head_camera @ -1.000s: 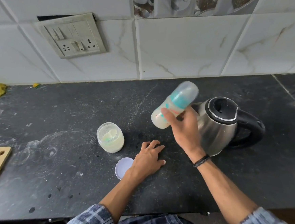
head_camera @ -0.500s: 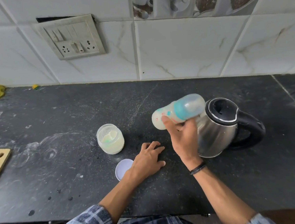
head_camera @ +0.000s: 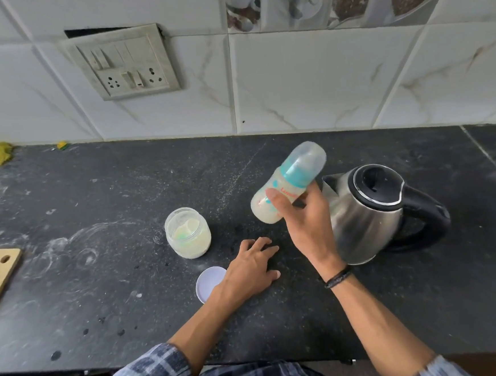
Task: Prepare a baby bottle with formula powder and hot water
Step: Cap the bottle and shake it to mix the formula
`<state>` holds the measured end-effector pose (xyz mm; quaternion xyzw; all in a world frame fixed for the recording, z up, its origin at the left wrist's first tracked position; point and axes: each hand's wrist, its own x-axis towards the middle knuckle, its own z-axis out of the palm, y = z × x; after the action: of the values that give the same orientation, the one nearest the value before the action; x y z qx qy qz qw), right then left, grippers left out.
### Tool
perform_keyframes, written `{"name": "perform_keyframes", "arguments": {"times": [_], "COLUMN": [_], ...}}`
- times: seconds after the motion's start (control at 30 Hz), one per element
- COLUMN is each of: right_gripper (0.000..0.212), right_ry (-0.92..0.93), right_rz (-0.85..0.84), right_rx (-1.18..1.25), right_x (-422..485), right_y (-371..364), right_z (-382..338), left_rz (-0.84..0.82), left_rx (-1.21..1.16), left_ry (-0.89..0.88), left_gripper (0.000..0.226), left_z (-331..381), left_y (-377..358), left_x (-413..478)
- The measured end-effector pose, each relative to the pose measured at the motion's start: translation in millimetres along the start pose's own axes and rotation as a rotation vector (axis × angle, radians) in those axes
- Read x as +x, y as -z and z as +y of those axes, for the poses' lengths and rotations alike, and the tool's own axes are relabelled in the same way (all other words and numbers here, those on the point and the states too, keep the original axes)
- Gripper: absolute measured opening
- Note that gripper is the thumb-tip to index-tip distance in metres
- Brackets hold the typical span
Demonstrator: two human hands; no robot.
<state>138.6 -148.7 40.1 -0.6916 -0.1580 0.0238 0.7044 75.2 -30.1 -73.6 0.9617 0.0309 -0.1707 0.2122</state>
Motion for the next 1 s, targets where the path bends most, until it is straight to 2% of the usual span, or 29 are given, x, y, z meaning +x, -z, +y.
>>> {"name": "perform_keyframes", "arguments": {"times": [0.1,0.23,0.27,0.37,0.4,0.5,0.57,0.63,0.73,0.77,0.9,1.0], "right_gripper": [0.054,0.044,0.043,0.042,0.043,0.043,0.032,0.038,0.043,0.042,0.032,0.031], "right_ry": [0.004,-0.119,-0.126,-0.231,-0.271,-0.309,-0.294,-0.279,-0.285,-0.26,-0.224,-0.263], "right_rz": [0.004,-0.139,-0.123,0.068,0.058,-0.054,0.048,0.131,-0.039,-0.047,0.161,-0.028], "right_rx": [0.107,0.062,0.117,0.427,0.443,0.221,0.301,0.401,0.247,0.228,0.433,0.202], "right_x": [-3.9,5.8,7.3,9.9,10.9,9.6,10.3,11.2,10.9,9.4,11.4,13.4], "right_y": [2.3,7.1,7.5,9.3,10.1,13.7,14.8,16.5,15.8,15.5,14.3,9.9], "right_z": [-2.7,-11.3,-13.8,-21.1,-22.5,-20.0,-21.4,-25.2,-31.0,-31.7,-39.3,-41.5], "left_rz": [-0.001,-0.004,-0.006,0.005,0.008,0.001,-0.002,0.006,-0.006,-0.008,-0.005,-0.011], "left_rx": [0.001,-0.005,-0.009,-0.008,-0.003,0.008,0.014,0.015,0.013,0.012,0.017,0.021], "left_ry": [-0.007,-0.002,-0.004,-0.006,-0.004,-0.004,-0.012,-0.017,-0.016,-0.019,-0.03,-0.027], "left_gripper": [0.067,0.067,0.067,0.067,0.067,0.067,0.067,0.067,0.067,0.067,0.067,0.067], "left_z": [-1.7,1.1,0.3,-1.3,-0.2,-0.1,-1.4,-1.1,-0.3,-1.2,-1.4,-1.0], "left_y": [2.1,1.4,1.3,0.3,-0.1,-0.6,1.1,1.6,1.4,1.8,3.2,2.3], "left_x": [0.9,0.7,0.2,0.1,-0.2,-0.9,-1.1,-0.6,-1.7,-1.7,-0.9,-2.5]}}
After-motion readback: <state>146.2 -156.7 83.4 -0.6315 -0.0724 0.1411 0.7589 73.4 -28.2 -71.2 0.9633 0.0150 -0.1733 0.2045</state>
